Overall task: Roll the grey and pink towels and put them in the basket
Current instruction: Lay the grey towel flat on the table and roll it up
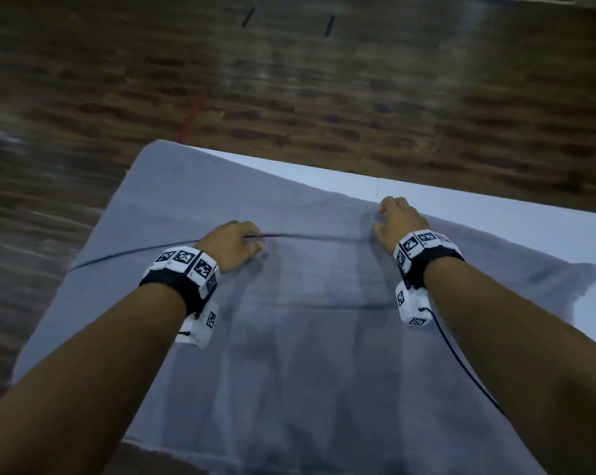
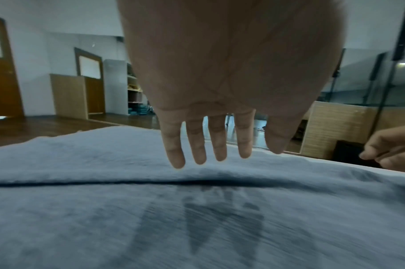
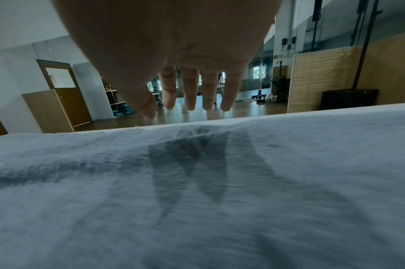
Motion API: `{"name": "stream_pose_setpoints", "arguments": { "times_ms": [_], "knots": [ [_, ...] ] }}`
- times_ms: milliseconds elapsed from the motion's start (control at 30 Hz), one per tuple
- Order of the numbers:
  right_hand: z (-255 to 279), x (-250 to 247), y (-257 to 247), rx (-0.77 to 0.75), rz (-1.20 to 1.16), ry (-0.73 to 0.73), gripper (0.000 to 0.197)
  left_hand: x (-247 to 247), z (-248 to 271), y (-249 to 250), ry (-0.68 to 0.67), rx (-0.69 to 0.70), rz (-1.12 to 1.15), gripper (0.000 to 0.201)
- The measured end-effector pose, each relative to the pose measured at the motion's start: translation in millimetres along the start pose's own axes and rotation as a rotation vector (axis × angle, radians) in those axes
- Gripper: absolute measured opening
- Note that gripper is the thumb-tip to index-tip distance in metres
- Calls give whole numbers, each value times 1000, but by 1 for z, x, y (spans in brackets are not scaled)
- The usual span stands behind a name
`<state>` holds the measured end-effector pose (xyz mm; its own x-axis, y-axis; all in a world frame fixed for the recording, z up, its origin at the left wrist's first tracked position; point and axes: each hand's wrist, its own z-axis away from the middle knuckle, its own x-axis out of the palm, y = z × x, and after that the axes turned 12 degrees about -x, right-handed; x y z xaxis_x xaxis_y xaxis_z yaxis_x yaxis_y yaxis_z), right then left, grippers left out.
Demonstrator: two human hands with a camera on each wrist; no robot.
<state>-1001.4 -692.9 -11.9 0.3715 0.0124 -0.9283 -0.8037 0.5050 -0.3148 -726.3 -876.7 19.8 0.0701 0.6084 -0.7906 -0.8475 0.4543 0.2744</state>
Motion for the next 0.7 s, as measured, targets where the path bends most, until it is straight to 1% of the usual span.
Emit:
{"name": "stream_pose_setpoints", "arguments": {
  "times_ms": [67,100,167,267,333,400,467,533,567,600,633,700],
  "knots": [
    [-28,10,-32,15,-41,1,29,-23,-31,-43,5,-32,-15,16],
    [-40,16,-45,29,-52,-3,33,-35,-46,-62,22,-59,-12,16],
    [-62,26,-65,56,-30,-31,40,-58,-80,-95,97,-109,-4,28],
    [-84,36,-77,101,29,-90,44,-89,-131,-127,204,-124,-17,35],
    [-95,40,-79,97,86,-115,38,-104,-161,-137,232,-110,-33,42],
    [-101,39,-81,65,151,-143,26,-117,-186,-137,221,-59,-78,49],
    [-108,35,-82,34,194,-170,21,-129,-207,-133,166,-6,-158,60],
    [-114,28,-83,26,152,-164,15,-140,-223,-127,94,16,-249,73],
    [-118,24,-82,30,121,-152,11,-145,-229,-125,76,28,-307,76],
    [-123,19,-82,38,105,-149,9,-147,-233,-124,71,46,-362,75],
    [-128,15,-82,44,107,-153,12,-150,-237,-124,77,65,-399,70],
    [-141,6,-82,34,143,-158,16,-154,-241,-126,112,87,-433,50]
  ]
}}
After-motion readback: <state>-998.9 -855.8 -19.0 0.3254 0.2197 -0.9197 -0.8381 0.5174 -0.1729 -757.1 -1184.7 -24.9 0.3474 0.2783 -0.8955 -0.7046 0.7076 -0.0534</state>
